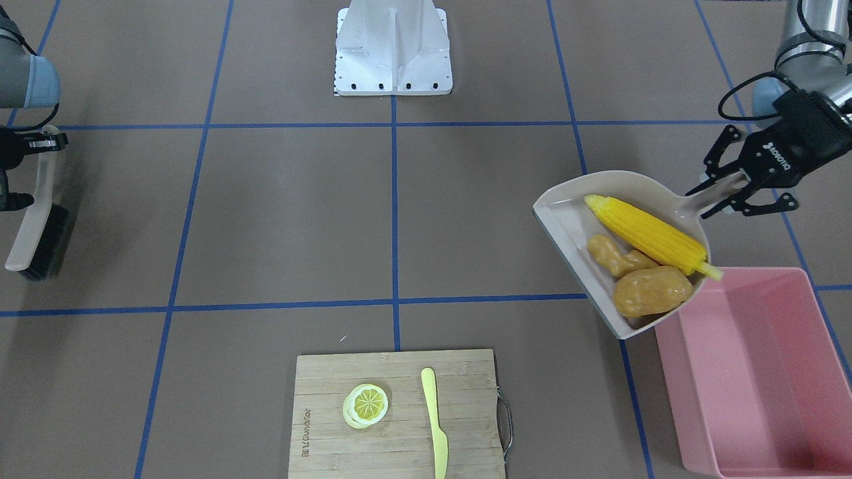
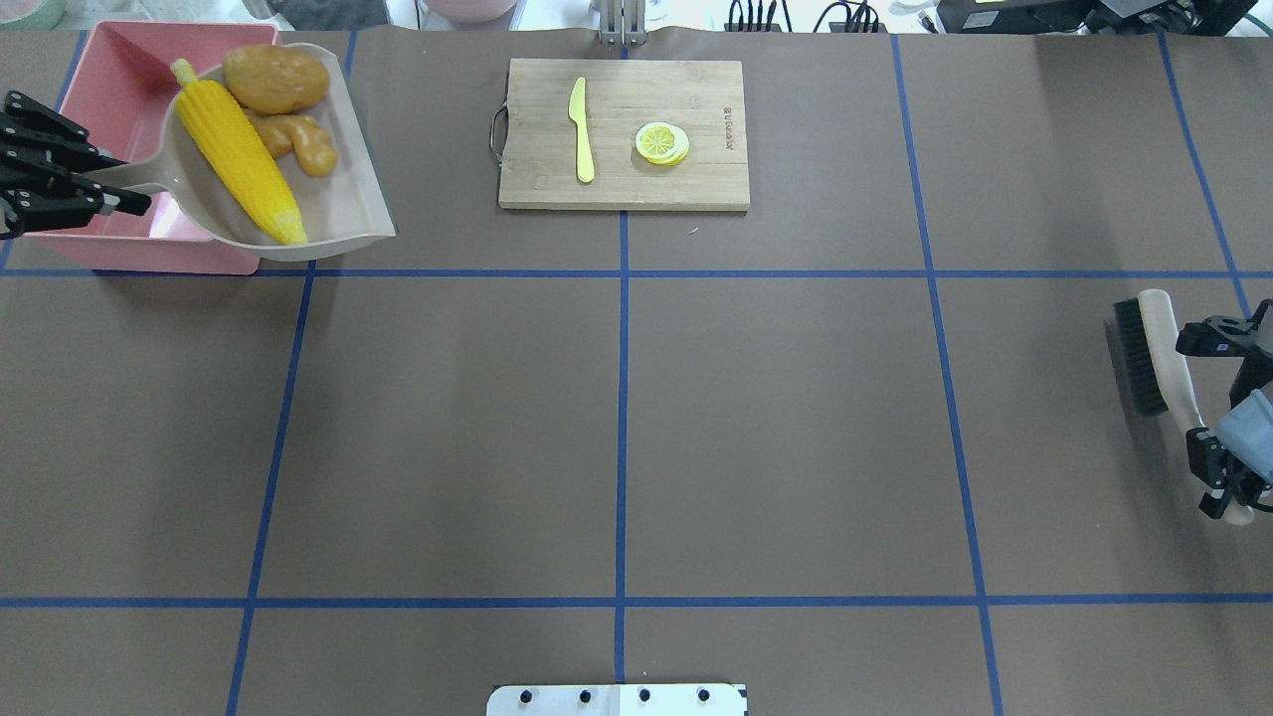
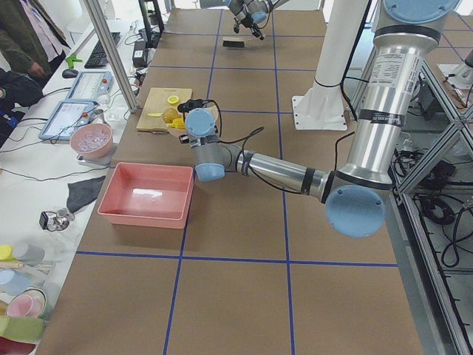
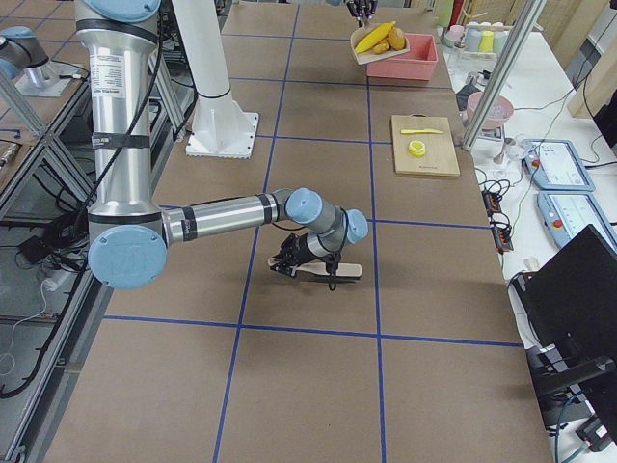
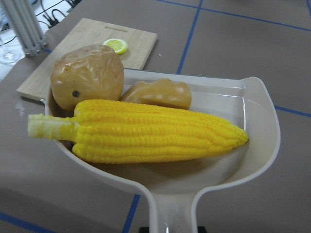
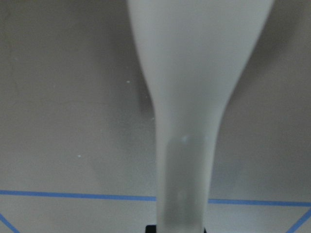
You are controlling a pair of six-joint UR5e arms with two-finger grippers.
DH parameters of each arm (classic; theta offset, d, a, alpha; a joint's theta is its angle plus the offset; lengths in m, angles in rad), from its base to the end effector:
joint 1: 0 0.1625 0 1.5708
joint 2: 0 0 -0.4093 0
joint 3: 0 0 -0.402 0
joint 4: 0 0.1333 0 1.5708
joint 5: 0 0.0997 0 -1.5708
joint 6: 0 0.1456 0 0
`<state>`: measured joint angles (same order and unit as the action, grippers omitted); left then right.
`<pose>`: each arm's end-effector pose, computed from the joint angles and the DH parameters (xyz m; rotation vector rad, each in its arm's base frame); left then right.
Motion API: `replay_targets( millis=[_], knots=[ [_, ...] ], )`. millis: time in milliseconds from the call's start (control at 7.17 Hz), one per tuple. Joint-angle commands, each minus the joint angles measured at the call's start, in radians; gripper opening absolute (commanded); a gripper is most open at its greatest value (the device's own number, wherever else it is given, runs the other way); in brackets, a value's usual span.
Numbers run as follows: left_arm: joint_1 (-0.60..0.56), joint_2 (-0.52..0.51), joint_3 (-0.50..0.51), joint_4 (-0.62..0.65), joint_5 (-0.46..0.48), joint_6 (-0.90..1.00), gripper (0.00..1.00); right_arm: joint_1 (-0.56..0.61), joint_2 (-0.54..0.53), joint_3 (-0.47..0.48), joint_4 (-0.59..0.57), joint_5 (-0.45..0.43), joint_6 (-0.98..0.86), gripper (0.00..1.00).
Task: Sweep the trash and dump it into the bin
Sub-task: 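Carry the dustpan with the left gripper over the pink bin, then tilt the dustpan with the left gripper to dump contents into the bin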
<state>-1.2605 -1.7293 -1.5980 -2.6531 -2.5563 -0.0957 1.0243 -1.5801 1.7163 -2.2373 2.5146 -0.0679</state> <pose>0.1615 -0.5428 0.4213 0.9768 1.0761 0.7975 -0.2141 -0.3816 0.6413 -0.6954 -0.7797 -0.3077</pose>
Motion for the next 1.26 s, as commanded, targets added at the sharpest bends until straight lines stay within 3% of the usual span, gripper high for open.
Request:
replay_targets(
  millis=[0,418,558,697,837,976,1116],
  knots=[
    [-0.138,0.085,0.015,0.005,0.002,-0.057,0.00,-0.007,-0.009,-0.004,-0.001,-0.006,-0.021,0.00],
    [-0.249,0.109,0.102,0.072,0.002,-0.059,0.00,-0.023,-0.014,-0.011,-0.001,-0.011,-0.033,0.00],
    [-0.249,0.097,0.096,0.169,0.002,-0.046,0.00,-0.024,-0.014,-0.012,-0.001,-0.010,-0.033,0.09],
    [-0.249,0.085,0.089,0.274,0.004,-0.018,0.00,-0.024,-0.014,-0.012,-0.002,-0.007,-0.030,0.53],
    [-0.244,0.076,0.067,0.365,0.002,-0.013,0.00,-0.024,-0.014,-0.011,-0.008,-0.007,-0.030,0.78],
    [-0.240,0.073,0.019,0.477,0.001,-0.013,0.00,-0.024,-0.012,-0.006,-0.018,-0.003,-0.030,0.95],
    [-0.238,0.068,-0.050,0.619,0.001,-0.013,0.00,-0.024,-0.012,-0.003,-0.025,-0.002,-0.030,0.99]
  ],
)
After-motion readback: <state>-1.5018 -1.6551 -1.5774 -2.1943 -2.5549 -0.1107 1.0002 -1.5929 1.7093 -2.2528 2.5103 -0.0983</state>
